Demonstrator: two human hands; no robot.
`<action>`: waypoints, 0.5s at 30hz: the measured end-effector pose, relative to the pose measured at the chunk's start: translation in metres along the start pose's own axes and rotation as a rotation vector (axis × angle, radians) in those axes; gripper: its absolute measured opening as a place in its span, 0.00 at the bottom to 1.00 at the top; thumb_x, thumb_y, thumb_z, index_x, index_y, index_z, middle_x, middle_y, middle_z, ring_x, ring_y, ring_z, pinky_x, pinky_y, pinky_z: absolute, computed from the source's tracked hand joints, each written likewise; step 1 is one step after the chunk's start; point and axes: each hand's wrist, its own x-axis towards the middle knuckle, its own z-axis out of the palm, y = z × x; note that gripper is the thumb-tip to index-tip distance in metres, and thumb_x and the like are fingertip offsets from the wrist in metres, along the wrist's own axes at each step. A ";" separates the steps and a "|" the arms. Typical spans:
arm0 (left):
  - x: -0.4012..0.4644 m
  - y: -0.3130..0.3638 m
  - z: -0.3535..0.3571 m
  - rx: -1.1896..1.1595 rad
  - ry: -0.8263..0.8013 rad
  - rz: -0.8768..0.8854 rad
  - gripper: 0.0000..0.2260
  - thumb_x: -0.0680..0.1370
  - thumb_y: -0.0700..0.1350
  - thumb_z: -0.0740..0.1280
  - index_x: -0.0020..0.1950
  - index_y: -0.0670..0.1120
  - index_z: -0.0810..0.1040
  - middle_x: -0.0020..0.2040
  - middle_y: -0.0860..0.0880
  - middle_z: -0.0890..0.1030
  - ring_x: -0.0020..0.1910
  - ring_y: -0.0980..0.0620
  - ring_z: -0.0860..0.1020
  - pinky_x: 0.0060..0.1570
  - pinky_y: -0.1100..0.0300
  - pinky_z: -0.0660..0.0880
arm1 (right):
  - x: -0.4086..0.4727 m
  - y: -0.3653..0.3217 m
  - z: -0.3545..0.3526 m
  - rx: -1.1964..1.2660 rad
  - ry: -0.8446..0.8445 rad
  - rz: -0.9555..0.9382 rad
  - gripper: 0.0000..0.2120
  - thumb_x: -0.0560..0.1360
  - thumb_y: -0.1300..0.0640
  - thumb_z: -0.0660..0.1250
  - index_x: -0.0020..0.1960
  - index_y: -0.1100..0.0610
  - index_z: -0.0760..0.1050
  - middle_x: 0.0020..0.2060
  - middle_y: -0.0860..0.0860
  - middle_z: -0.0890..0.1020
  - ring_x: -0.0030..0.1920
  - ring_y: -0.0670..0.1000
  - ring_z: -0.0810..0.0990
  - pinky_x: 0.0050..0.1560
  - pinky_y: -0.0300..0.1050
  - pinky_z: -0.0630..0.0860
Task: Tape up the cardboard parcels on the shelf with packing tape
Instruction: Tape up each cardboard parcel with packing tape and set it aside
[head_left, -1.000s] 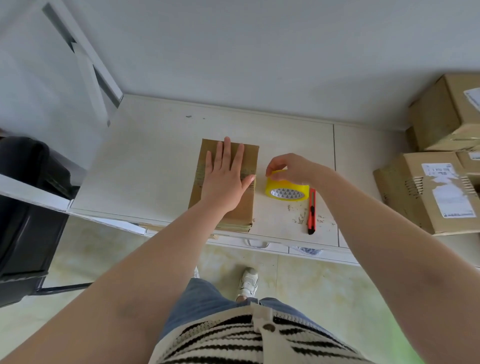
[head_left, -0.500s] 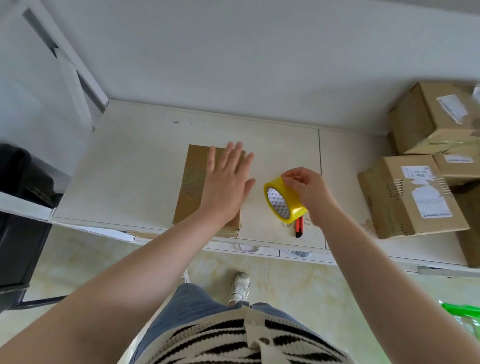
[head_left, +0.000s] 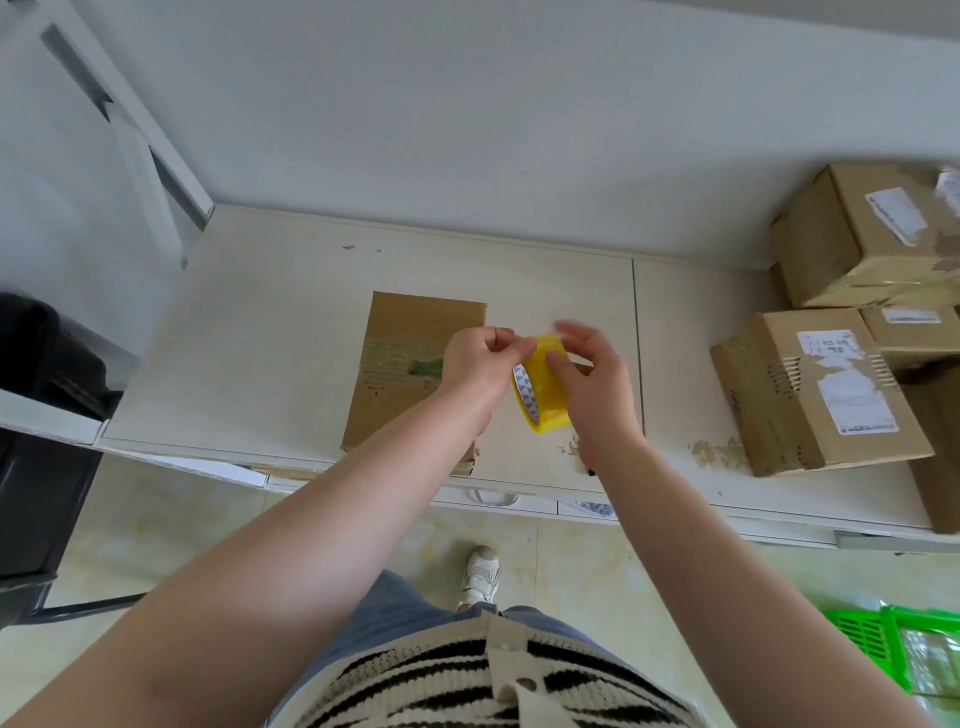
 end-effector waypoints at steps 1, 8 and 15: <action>0.000 0.001 0.000 0.004 0.001 0.001 0.05 0.76 0.43 0.73 0.45 0.41 0.80 0.50 0.51 0.80 0.54 0.47 0.80 0.58 0.54 0.75 | -0.001 0.000 0.001 0.030 0.023 -0.021 0.17 0.78 0.63 0.67 0.60 0.44 0.71 0.56 0.48 0.77 0.48 0.48 0.78 0.41 0.37 0.73; -0.002 0.008 -0.005 0.103 0.008 0.110 0.04 0.76 0.41 0.73 0.43 0.43 0.81 0.56 0.49 0.80 0.58 0.49 0.77 0.57 0.58 0.69 | 0.001 0.002 0.001 -0.160 0.016 -0.293 0.14 0.77 0.65 0.66 0.54 0.47 0.76 0.57 0.49 0.76 0.50 0.39 0.78 0.40 0.27 0.70; -0.005 0.004 -0.012 0.234 0.020 0.366 0.03 0.76 0.40 0.73 0.45 0.41 0.81 0.56 0.48 0.79 0.53 0.54 0.77 0.51 0.72 0.71 | 0.007 0.003 -0.001 -0.100 -0.015 -0.222 0.06 0.77 0.61 0.69 0.44 0.52 0.79 0.50 0.50 0.78 0.46 0.40 0.79 0.45 0.40 0.80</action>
